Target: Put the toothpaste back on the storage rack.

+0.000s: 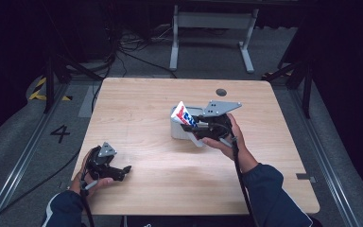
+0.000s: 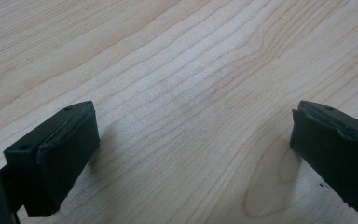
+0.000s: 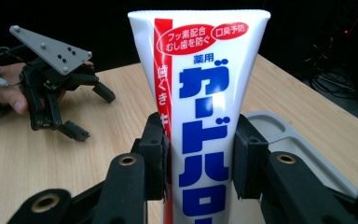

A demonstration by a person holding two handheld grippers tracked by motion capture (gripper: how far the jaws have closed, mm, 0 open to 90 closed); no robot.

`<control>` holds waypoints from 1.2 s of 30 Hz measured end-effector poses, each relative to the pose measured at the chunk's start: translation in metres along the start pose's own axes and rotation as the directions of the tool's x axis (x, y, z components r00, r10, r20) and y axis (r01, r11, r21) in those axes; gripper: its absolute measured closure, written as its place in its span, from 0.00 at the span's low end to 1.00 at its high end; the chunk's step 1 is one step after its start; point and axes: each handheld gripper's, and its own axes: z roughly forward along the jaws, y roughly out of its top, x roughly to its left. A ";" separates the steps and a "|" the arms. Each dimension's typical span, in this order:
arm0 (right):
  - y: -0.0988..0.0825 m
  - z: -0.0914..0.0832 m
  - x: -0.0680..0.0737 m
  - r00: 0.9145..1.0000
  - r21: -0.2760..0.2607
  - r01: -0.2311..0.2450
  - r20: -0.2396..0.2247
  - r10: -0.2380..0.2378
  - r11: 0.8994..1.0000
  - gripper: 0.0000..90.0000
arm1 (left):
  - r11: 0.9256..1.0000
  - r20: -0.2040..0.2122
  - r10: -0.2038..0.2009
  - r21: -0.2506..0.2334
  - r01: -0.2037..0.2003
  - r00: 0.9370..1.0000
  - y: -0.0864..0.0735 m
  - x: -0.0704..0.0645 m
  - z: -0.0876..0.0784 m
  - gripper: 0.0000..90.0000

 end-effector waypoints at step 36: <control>0.027 0.011 -0.051 0.994 -0.086 -0.051 0.097 0.059 0.995 0.69 | 1.000 0.001 0.001 0.004 -0.001 1.000 0.000 0.000 0.000 0.02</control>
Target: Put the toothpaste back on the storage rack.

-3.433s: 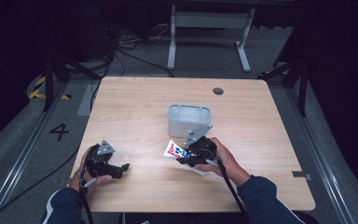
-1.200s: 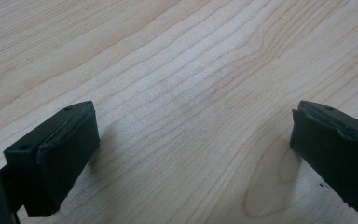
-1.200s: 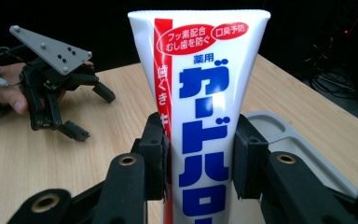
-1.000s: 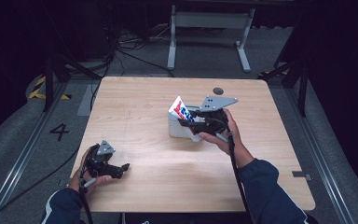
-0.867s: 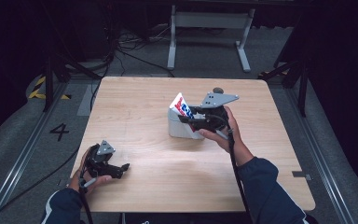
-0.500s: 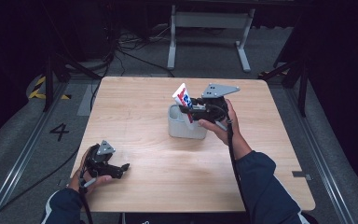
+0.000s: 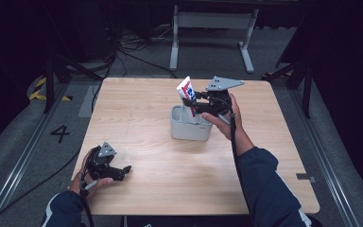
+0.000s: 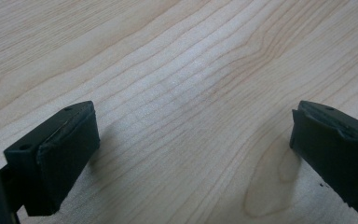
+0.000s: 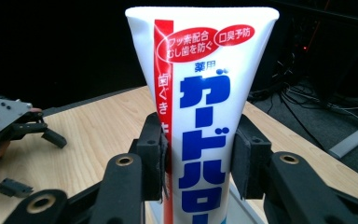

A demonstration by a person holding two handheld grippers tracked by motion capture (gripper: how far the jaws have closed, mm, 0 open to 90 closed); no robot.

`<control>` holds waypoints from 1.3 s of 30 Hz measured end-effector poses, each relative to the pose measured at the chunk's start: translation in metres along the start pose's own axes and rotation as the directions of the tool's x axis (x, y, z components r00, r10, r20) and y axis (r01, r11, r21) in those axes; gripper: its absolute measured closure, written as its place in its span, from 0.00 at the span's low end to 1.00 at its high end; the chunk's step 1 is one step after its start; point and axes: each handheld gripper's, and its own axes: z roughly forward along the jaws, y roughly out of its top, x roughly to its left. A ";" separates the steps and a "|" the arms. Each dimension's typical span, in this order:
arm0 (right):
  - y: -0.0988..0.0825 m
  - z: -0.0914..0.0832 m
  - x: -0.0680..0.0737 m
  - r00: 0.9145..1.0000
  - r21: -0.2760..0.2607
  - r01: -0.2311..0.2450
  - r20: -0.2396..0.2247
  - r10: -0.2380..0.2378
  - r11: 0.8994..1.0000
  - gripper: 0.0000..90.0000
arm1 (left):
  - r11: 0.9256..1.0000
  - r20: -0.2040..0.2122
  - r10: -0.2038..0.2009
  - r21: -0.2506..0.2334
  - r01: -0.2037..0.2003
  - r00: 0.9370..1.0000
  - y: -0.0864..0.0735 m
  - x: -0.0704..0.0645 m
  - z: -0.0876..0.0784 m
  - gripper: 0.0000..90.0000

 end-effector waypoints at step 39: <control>-0.025 0.027 -0.028 1.000 0.077 -0.013 0.016 0.011 0.997 0.68 | 1.000 -0.001 -0.003 -0.005 0.003 1.000 0.000 0.000 0.000 0.02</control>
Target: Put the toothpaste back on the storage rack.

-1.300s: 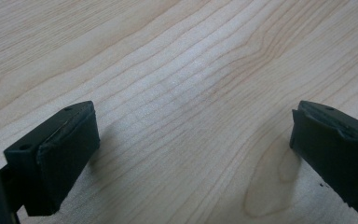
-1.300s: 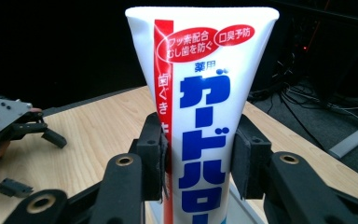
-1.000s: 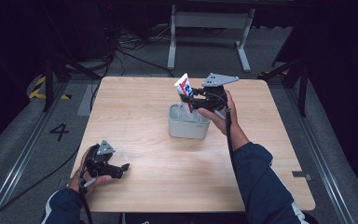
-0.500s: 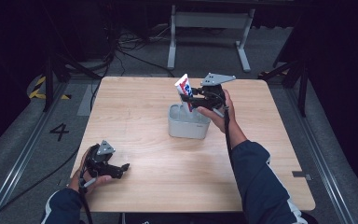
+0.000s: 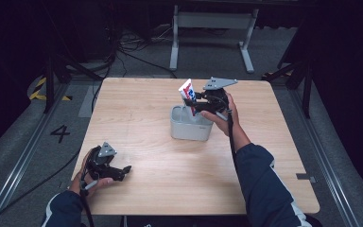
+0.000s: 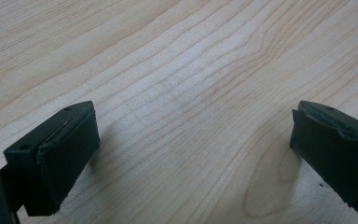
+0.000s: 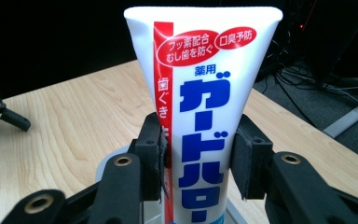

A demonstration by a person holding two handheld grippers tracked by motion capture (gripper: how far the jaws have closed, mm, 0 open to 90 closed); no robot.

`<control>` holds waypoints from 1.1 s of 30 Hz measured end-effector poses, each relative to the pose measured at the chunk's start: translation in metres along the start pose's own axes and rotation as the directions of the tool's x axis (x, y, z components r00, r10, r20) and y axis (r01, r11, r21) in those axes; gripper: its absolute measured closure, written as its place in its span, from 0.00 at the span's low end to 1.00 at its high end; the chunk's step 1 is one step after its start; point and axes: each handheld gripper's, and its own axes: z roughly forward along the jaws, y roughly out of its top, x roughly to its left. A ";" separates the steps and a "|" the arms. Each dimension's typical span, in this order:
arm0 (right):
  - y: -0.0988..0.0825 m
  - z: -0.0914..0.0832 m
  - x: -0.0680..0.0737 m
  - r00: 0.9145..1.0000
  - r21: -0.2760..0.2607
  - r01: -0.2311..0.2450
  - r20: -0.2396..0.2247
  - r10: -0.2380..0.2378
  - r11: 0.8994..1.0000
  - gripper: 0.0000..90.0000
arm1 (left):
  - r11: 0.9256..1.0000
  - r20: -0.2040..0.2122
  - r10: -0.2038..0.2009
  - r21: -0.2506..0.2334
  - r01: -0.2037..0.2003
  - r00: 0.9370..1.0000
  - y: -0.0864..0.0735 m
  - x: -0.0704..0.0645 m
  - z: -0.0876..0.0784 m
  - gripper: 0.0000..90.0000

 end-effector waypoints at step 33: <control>-0.026 -0.004 0.000 0.999 0.137 0.035 -0.025 -0.032 0.990 0.65 | 1.000 0.000 0.002 0.001 -0.002 1.000 0.000 0.000 0.000 0.02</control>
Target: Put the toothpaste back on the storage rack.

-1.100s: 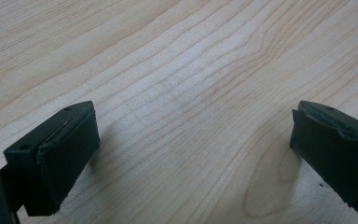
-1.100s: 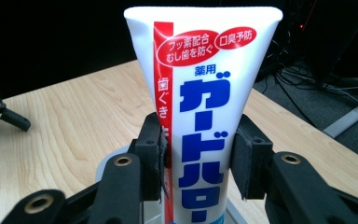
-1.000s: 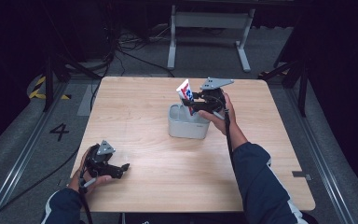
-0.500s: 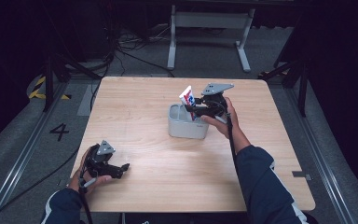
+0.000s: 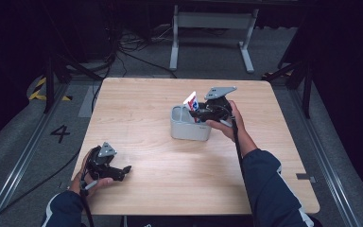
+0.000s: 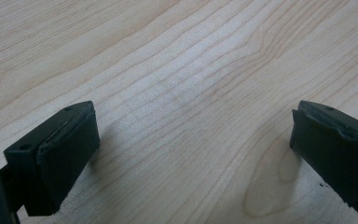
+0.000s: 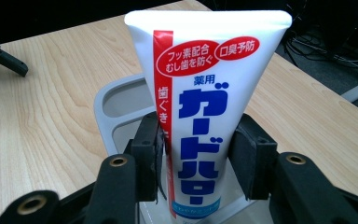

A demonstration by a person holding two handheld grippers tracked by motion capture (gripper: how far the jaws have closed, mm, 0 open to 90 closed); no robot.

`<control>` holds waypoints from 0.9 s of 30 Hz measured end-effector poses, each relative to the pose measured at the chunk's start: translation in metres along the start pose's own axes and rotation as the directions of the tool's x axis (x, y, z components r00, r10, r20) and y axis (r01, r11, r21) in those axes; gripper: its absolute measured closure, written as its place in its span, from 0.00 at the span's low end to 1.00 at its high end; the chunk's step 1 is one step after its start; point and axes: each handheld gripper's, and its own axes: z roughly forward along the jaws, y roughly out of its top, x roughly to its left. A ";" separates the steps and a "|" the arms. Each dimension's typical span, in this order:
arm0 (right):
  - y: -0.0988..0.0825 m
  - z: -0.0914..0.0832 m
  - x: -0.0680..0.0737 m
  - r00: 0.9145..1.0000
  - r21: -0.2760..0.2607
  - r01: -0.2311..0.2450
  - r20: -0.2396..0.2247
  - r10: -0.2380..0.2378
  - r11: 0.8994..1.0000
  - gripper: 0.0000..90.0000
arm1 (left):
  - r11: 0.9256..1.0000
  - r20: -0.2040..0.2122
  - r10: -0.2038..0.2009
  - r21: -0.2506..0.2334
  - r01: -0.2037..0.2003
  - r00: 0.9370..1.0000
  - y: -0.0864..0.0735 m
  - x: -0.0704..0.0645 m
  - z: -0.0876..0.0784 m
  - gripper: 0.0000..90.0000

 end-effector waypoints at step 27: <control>0.004 -0.006 0.010 1.000 0.020 0.018 -0.015 -0.018 1.000 0.61 | 1.000 0.000 0.002 0.000 -0.002 1.000 0.000 0.000 0.000 0.02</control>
